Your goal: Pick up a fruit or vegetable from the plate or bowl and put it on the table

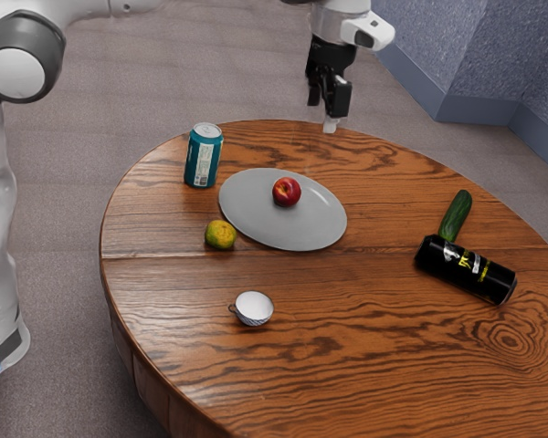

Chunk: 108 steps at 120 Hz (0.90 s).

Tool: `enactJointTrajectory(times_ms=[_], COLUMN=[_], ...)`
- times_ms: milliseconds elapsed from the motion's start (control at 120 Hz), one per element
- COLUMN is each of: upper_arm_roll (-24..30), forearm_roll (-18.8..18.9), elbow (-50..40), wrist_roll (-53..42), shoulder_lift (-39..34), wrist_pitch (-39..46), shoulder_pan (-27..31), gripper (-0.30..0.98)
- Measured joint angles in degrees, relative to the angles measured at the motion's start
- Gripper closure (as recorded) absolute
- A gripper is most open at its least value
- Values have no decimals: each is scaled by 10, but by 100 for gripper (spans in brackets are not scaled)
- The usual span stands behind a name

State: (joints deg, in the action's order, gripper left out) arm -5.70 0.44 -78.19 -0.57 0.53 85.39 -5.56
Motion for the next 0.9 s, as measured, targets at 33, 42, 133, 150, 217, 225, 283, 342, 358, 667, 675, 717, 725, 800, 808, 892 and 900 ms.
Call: enactJointTrajectory(times_ms=[33, 42, 133, 150, 217, 225, 283, 342, 358, 667, 675, 717, 725, 800, 808, 892, 900], upper_arm_roll=[-1, -1, -3, -3, -3, -3, -1, 3, 7, 17, 17, 16, 16, 15, 15, 15, 15], forearm_roll=[0, 0, 0, 0, 1, 1, 10, 17, 18, 28, 28, 28, 28, 28, 28, 25, 24], elbow=[3, 3, 5, 5, 16, 26, 93, 153, 162, 163, 163, 163, 163, 163, 163, 156, 152], wrist_roll=[-1, -1, -4, -4, -5, -5, -6, -7, -8, -12, -12, -12, -12, -12, -12, -12, -12], shoulder_lift=[0, 0, 0, 0, 0, 1, -3, -9, -9, 50, 52, 62, 64, 82, 83, 92, 92], wrist_pitch=[-5, -6, -15, -17, -23, -26, -47, -65, -69, -124, -124, -124, -124, -118, -117, -112, -111], shoulder_pan=[-1, -1, 1, 2, 5, 6, 10, 18, 22, 57, 57, 55, 55, 65, 67, 84, 86], gripper=[0, 0, 0, 0, 0, 0, 0, 0, 0, 0, 0, 0, 0, 0, 0, 0, 0])
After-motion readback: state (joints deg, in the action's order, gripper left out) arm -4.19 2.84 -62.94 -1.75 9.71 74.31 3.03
